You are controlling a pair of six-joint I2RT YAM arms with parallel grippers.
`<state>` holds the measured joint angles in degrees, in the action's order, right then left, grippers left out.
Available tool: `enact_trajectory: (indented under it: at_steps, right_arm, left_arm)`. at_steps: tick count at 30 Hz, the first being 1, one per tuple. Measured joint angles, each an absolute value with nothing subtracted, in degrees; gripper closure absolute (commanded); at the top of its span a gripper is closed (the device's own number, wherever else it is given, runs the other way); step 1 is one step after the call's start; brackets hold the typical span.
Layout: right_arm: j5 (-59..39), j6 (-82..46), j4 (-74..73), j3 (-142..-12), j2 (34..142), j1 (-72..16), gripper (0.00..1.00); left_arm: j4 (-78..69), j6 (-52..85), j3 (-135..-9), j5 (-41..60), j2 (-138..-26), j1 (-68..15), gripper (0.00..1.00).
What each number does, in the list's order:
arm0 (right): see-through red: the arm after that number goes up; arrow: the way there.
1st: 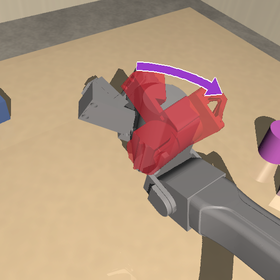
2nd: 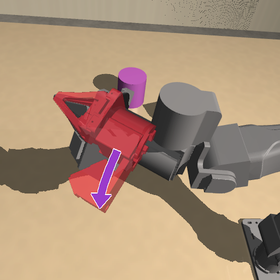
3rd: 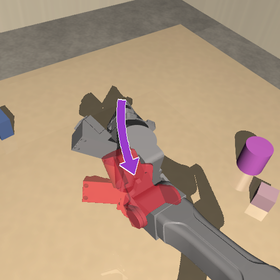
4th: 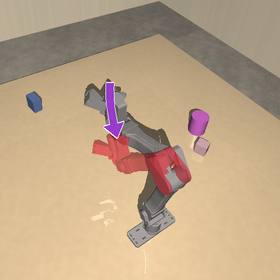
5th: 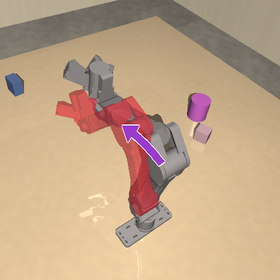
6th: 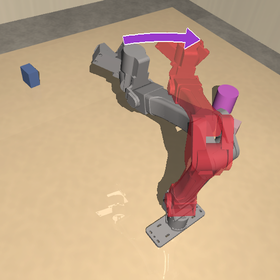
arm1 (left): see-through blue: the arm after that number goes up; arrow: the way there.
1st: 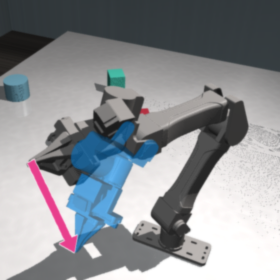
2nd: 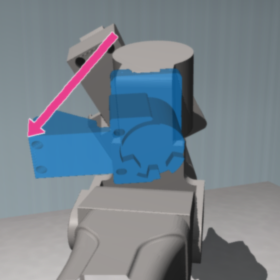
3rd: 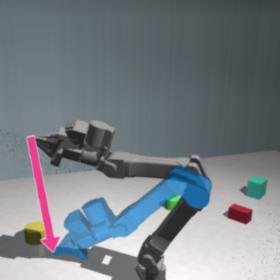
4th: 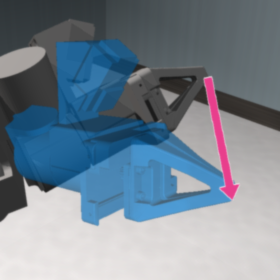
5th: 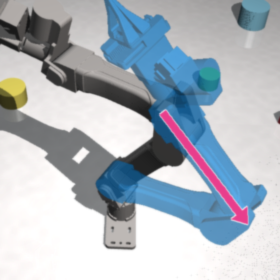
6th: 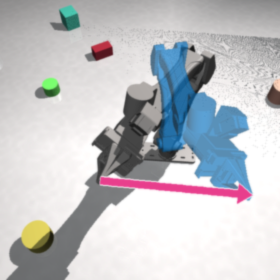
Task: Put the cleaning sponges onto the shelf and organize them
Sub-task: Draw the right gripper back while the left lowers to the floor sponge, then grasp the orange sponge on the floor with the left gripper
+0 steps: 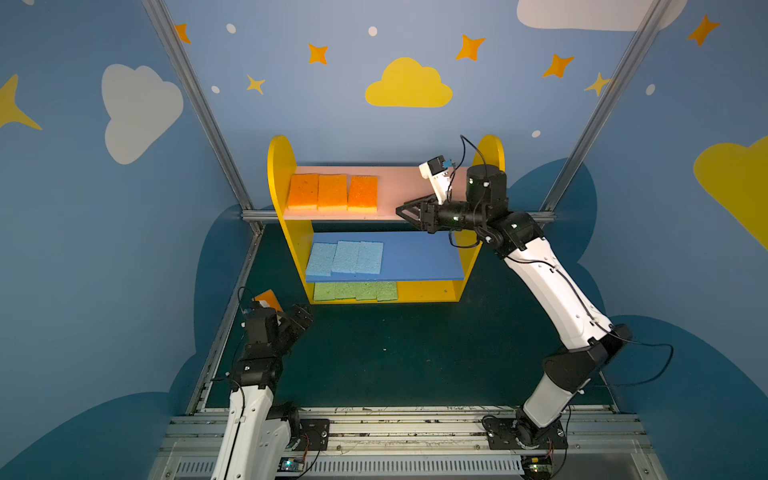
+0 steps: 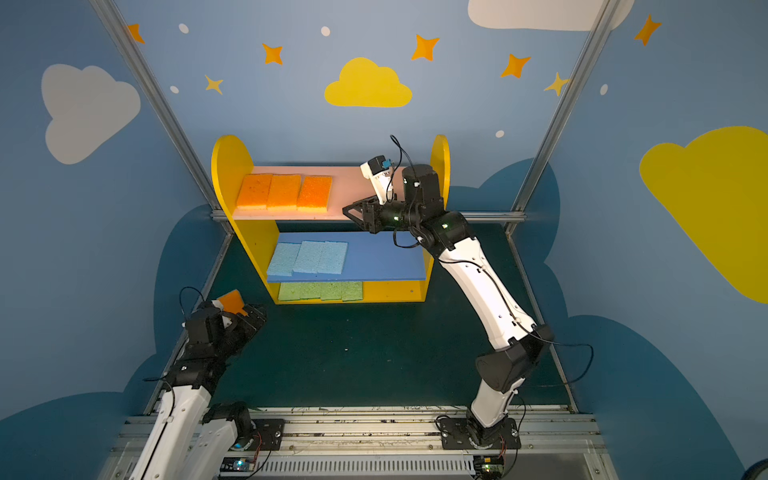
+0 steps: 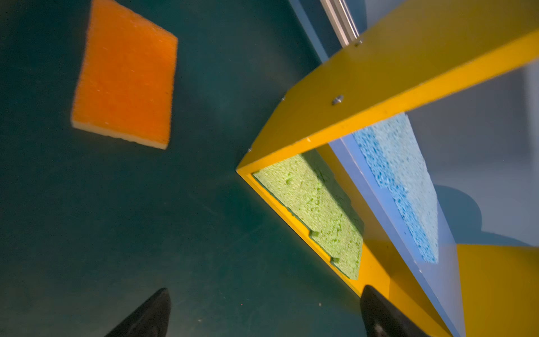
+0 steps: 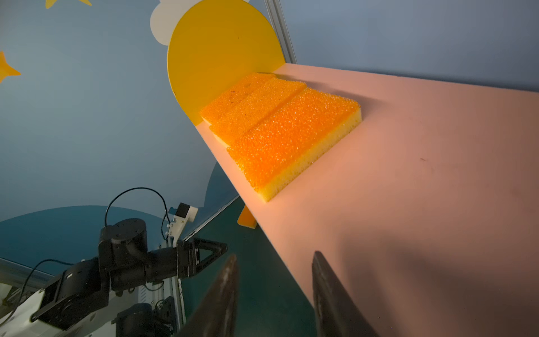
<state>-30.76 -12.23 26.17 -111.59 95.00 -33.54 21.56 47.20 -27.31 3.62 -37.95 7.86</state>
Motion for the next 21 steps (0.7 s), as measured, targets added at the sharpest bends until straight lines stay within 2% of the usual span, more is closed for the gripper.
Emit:
enact_trajectory:
  at_steps: [2, 3, 5, 8, 9, 10, 14, 17, 21]
  right_arm:
    - [-30.6, -12.7, 22.8, -105.0, 90.3, -33.4, 0.74]
    - [-30.6, -13.1, 21.1, -102.0, 88.2, -33.4, 0.77]
    - [-30.4, -14.7, 16.9, -95.7, 84.0, -33.4, 0.75]
    - [-30.1, -16.8, 10.6, -86.7, 78.9, -33.3, 0.65]
    - [-30.0, -17.3, 9.0, -84.3, 77.8, -33.3, 0.61]
    - [-30.0, -17.7, 7.9, -82.8, 77.2, -33.3, 0.55]
    - [-29.0, -18.2, 2.9, -75.7, 74.6, -32.9, 0.34]
    - [-28.5, -18.5, -0.4, -71.5, 72.7, -32.2, 0.28]
    - [-29.3, -19.7, -5.2, -68.9, 72.0, -30.9, 0.26]
  left_arm:
    - [20.5, 47.2, -27.2, 2.1, -39.3, 8.8, 0.02]
    - [19.4, 46.9, -27.0, 1.5, -40.3, 9.0, 0.03]
    - [16.7, 46.3, -26.7, 0.2, -42.5, 9.1, 0.07]
    - [13.6, 45.4, -26.6, -2.1, -47.6, 9.6, 0.06]
    - [13.4, 45.1, -27.2, -2.6, -49.8, 10.1, 0.03]
    - [13.5, 44.7, -28.0, -2.9, -51.7, 10.5, 0.0]
    - [16.8, 41.6, -37.0, -2.7, -63.6, 13.2, 0.0]
    - [19.6, 38.1, -44.9, -1.4, -70.6, 16.1, 0.0]
    - [22.2, 33.1, -50.6, 1.4, -76.8, 20.1, 0.0]
